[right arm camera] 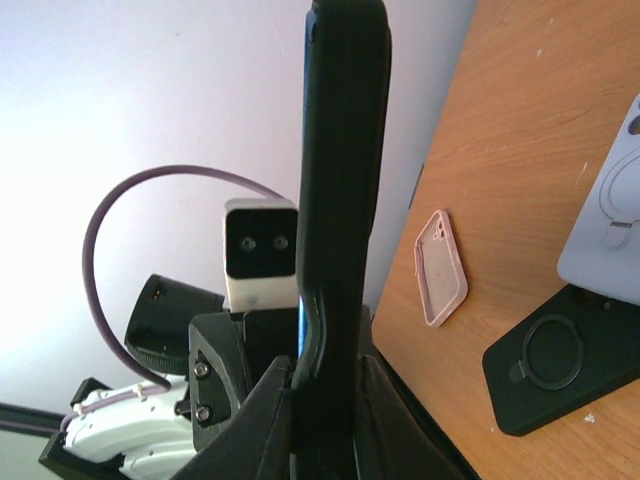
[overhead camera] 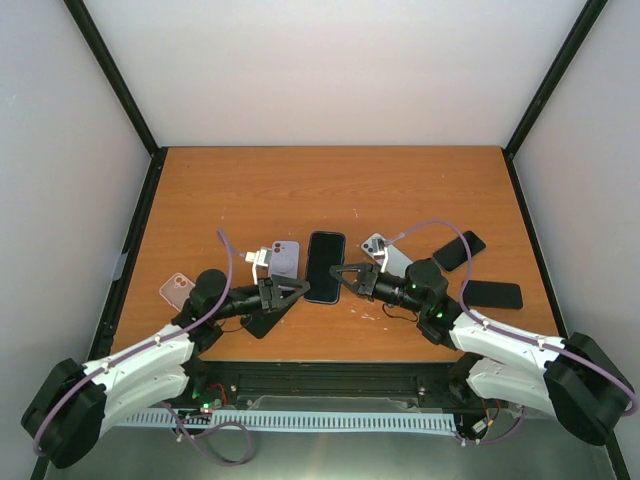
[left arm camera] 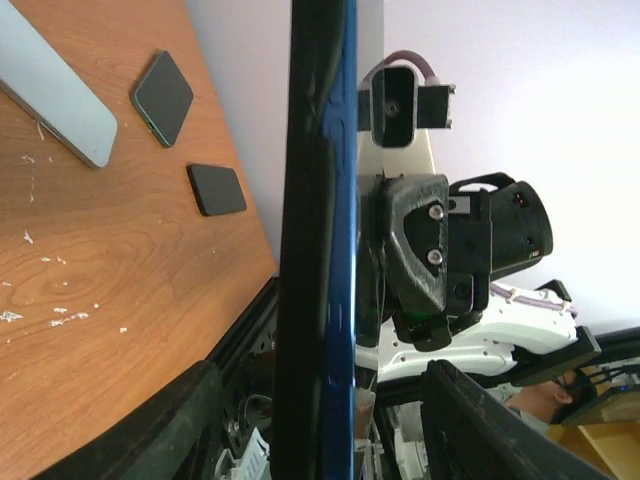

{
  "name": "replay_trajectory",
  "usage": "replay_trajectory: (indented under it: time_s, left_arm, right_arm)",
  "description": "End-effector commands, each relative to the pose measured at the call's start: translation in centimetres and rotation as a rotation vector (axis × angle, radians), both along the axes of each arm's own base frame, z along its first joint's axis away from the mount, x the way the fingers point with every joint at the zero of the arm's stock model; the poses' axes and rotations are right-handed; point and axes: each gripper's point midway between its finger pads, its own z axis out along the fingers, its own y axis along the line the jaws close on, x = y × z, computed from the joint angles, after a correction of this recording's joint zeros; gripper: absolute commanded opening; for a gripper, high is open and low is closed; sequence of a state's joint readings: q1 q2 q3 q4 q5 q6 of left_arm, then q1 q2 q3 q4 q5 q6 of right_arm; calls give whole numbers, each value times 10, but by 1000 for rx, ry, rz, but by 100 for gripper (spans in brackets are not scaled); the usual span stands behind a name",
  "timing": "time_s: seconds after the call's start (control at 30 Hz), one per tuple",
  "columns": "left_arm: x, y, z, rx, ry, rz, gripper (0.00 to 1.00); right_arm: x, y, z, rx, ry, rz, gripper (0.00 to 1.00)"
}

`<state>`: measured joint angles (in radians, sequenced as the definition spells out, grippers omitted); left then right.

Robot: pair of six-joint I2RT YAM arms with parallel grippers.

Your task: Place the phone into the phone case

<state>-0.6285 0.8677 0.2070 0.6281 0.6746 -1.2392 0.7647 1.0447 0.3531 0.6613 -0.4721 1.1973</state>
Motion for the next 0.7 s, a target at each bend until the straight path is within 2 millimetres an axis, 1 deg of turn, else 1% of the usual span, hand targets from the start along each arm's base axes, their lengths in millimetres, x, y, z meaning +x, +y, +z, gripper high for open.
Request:
replay_trajectory:
  time_s: [0.0, 0.1, 0.17, 0.3, 0.33, 0.47, 0.67]
  left_arm:
    - [-5, -3, 16, -36, -56, -43, 51]
    - [-4, -2, 14, -26, -56, -38, 42]
    - [-4, -2, 14, -23, -58, -35, 33]
    - [-2, -2, 12, -4, -56, -24, 6]
    - [-1, -2, 12, 3, -54, -22, 1]
    - [3, -2, 7, 35, -32, -4, 0]
    - [7, 0, 5, 58, -28, 21, 0]
  right_arm:
    - [12, -4, 38, 88, -67, -74, 12]
    - [14, -3, 36, 82, -58, -80, 11]
    - [15, -3, 33, 77, -51, -82, 12]
    - [15, -2, 30, 74, -41, -78, 11]
    - [15, -2, 29, 72, -38, -76, 12]
    - [15, 0, 25, 60, -31, -67, 12]
    - [14, 4, 9, 1, -2, -48, 12]
